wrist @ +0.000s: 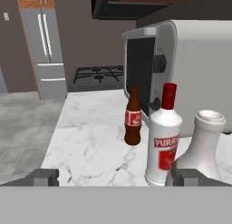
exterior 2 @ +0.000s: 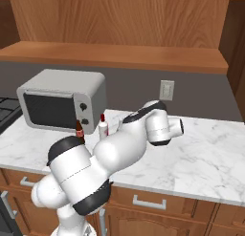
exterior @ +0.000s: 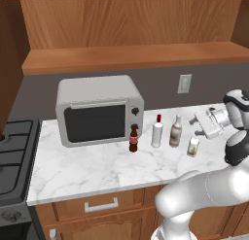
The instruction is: Sort all alcoholic drinks to one cabinet, and non-alcoholic drinks to the other.
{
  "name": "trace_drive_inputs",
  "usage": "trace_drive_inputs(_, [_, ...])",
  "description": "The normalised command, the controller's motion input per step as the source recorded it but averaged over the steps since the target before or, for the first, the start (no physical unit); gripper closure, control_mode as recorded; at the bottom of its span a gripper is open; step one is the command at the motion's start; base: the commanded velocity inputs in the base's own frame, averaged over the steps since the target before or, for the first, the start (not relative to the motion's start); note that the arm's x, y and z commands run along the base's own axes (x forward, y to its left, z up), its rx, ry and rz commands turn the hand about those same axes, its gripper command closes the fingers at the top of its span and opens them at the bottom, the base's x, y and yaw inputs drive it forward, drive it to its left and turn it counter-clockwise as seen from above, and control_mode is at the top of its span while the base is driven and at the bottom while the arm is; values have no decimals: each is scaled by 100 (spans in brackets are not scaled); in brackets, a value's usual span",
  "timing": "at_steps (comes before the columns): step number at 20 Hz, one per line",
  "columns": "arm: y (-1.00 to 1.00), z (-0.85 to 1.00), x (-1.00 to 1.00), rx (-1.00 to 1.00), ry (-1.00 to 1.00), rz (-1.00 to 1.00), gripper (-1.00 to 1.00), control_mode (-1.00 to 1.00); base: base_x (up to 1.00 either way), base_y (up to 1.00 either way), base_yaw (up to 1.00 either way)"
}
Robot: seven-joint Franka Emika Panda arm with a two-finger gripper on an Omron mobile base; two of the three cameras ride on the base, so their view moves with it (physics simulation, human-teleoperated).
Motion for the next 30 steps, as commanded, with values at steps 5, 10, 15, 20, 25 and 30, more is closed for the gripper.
trace_drive_inputs(5, [48,-5,-1,0,1,0,-100,-100,0,0,0])
trace_drive_inputs(10, [4,-1,0,0,0,-1,-100,-100,0,0,0])
trace_drive_inputs(15, [0,-3,0,0,0,-3,-100,-100,0,0,0])
trace_drive_inputs(20, [0,-3,2,0,3,-8,-100,-100,0,0,0])
trace_drive_inputs(25, [3,-1,0,0,1,-7,-100,-100,0,0,0])
trace_drive_inputs(30, [2,-3,0,0,0,0,-100,-100,0,0,0])
